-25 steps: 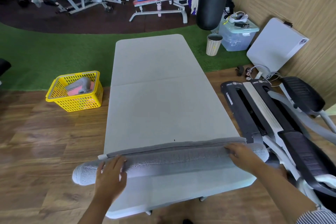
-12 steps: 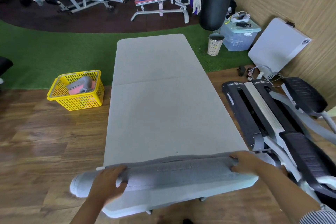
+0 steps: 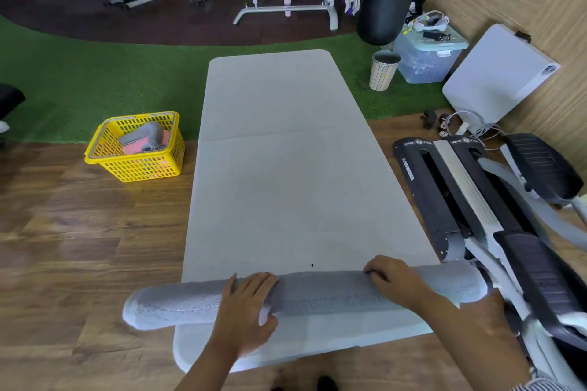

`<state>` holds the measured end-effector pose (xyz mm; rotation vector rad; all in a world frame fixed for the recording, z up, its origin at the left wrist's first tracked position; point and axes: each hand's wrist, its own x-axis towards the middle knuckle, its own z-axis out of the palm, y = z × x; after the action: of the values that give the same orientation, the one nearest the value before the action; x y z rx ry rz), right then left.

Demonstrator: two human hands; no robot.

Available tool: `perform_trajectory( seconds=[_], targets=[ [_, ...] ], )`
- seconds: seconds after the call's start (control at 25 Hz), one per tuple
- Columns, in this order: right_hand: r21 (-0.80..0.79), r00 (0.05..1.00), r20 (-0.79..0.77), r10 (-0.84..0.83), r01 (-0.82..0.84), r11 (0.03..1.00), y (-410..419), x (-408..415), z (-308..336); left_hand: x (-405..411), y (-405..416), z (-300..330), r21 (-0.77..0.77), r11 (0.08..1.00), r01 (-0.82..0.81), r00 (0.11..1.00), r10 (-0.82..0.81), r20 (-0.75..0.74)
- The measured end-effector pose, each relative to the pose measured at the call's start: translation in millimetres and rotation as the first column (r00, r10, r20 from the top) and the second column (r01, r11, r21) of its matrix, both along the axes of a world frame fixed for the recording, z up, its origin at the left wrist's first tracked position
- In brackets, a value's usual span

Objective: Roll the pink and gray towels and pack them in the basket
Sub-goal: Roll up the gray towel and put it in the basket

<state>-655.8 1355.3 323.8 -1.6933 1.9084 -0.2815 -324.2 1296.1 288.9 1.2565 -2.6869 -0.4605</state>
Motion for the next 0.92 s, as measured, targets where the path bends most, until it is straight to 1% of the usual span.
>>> perform_trajectory(
  seconds=[0.08,0.2,0.32,0.4,0.56,0.68,0.76,0.8,0.88,0.92],
  targets=[
    [0.004,1.0,0.001,0.01,-0.01,1.0,-8.0,2.2,-4.0,-3.2,0.6,-3.1,0.024,1.0,-0.002,1.0,0.002,0.01],
    [0.023,1.0,0.026,-0.004,0.003,1.0,-31.6,7.8,-9.9,-7.6,-5.0,-6.1,0.036,0.998,-0.053,0.999,0.053,-0.005],
    [0.097,0.999,0.038,-0.035,0.031,0.995,-60.9,22.9,-18.6,-12.2,-9.8,-11.7,0.05,0.994,-0.095,0.995,0.096,-0.016],
    [0.168,0.999,-0.047,0.003,0.005,0.986,-80.3,34.4,-25.7,-14.3,-12.2,-15.5,0.06,0.992,-0.112,0.993,0.114,-0.028],
    [0.236,0.96,-0.238,0.144,-0.087,0.968,-104.5,50.4,-32.9,-16.9,-13.5,-18.9,0.057,0.99,-0.129,0.991,0.131,-0.038],
    [0.24,0.951,-0.254,0.178,-0.116,0.964,-106.9,53.6,-35.2,-16.7,-11.5,-19.8,0.057,0.989,-0.134,0.989,0.137,-0.053],
    [0.202,0.951,-0.272,0.145,-0.091,0.975,-104.7,47.9,-34.7,-16.4,-11.2,-19.3,0.06,0.989,-0.133,0.989,0.137,-0.062],
    [0.161,0.947,-0.304,0.098,-0.051,0.986,-102.9,42.9,-33.7,-16.5,-11.6,-19.3,0.058,0.99,-0.132,0.989,0.136,-0.066],
    [0.051,0.937,-0.341,-0.083,0.106,0.993,-99.1,31.3,-32.2,-17.2,-12.0,-19.2,0.051,0.989,-0.139,0.988,0.143,-0.066],
    [-0.008,0.932,-0.323,-0.167,0.173,0.985,-97.3,25.2,-32.6,-18.0,-11.9,-19.0,0.049,0.989,-0.142,0.987,0.145,-0.065]
  ],
)
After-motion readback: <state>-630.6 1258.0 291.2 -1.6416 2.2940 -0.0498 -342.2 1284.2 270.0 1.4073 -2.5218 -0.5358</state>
